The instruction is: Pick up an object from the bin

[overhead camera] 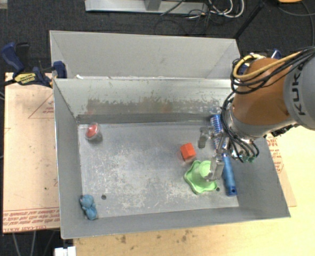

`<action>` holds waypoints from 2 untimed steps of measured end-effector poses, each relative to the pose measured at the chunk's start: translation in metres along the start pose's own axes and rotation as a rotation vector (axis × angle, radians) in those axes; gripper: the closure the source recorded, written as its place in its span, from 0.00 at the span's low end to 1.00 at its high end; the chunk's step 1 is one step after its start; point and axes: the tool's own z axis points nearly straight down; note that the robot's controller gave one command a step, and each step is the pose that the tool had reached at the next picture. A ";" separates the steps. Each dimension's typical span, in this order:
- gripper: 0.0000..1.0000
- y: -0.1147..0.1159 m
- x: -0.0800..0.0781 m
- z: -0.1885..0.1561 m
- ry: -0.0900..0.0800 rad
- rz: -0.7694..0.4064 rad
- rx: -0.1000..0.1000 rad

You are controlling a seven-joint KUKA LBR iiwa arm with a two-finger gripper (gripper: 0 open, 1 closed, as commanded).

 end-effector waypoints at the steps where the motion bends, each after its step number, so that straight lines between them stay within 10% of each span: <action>1: 0.00 -0.026 0.011 -0.029 -0.010 -0.560 0.004; 2: 0.00 -0.039 0.025 0.064 -0.027 -0.429 0.004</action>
Offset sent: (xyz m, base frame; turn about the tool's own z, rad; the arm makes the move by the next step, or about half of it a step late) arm -0.0119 -0.0257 0.0288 -0.5626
